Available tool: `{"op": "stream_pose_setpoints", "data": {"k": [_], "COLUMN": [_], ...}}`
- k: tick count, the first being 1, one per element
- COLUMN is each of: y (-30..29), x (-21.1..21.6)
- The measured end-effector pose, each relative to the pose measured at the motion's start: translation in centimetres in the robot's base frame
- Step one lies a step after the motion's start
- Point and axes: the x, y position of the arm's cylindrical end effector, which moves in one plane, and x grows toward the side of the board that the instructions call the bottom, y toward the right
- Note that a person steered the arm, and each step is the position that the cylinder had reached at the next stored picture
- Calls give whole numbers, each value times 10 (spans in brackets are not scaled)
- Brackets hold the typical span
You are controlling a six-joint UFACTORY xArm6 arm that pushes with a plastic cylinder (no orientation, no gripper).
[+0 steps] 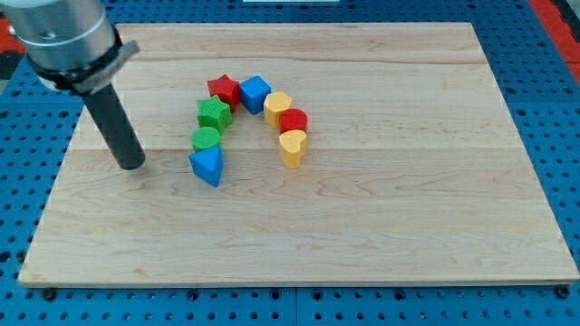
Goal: Separate the blue triangle from the green circle
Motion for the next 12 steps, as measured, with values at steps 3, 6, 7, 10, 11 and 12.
{"op": "stream_pose_setpoints", "data": {"k": [3,6,7,10,11,12], "y": [32,34,35,42,42,47], "x": [-9,-16,-8,-15,-24,-3]}}
